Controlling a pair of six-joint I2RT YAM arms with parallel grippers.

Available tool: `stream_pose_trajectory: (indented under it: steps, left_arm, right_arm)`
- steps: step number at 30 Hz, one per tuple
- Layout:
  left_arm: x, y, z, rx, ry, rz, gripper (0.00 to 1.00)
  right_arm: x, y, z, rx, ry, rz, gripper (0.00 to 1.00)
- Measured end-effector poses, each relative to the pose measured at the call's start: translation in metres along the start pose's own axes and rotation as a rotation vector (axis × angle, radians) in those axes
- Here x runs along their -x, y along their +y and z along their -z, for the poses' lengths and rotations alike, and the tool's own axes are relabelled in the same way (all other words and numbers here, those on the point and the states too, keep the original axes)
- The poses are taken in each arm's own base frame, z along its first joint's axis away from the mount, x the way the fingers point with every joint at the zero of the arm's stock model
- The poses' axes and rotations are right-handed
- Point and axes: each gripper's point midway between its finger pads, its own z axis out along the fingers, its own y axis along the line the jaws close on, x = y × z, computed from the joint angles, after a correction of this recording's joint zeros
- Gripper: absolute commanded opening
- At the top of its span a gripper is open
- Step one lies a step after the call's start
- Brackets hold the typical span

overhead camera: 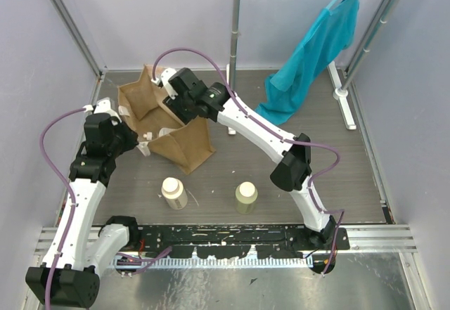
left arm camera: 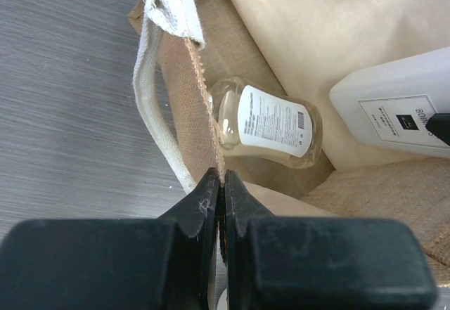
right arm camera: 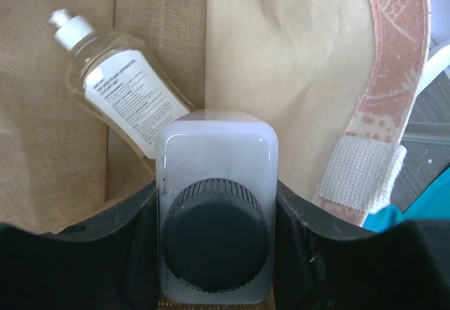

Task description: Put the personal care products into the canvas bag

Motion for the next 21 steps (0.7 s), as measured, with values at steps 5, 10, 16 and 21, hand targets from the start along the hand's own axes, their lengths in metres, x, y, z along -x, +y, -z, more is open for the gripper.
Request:
stream_pose_trajectory:
  steps: [5, 10, 16, 21]
  left_arm:
    - [0.001, -0.002, 0.000, -0.010, 0.001, 0.003, 0.12]
    - [0.001, -0.003, 0.001, -0.012, -0.001, 0.003, 0.12]
    - [0.002, -0.004, 0.001, -0.016, -0.003, 0.008, 0.11]
    - [0.002, -0.004, 0.001, -0.015, -0.004, 0.010, 0.12]
  right_arm:
    - [-0.005, -0.002, 0.000, 0.004, 0.019, 0.002, 0.00]
    - [-0.005, 0.002, 0.000, 0.032, 0.015, 0.005, 0.00]
    - [0.001, 0.005, -0.001, 0.064, -0.005, 0.011, 0.00]
    - [0.002, 0.009, -0.001, 0.098, -0.007, 0.019, 0.00]
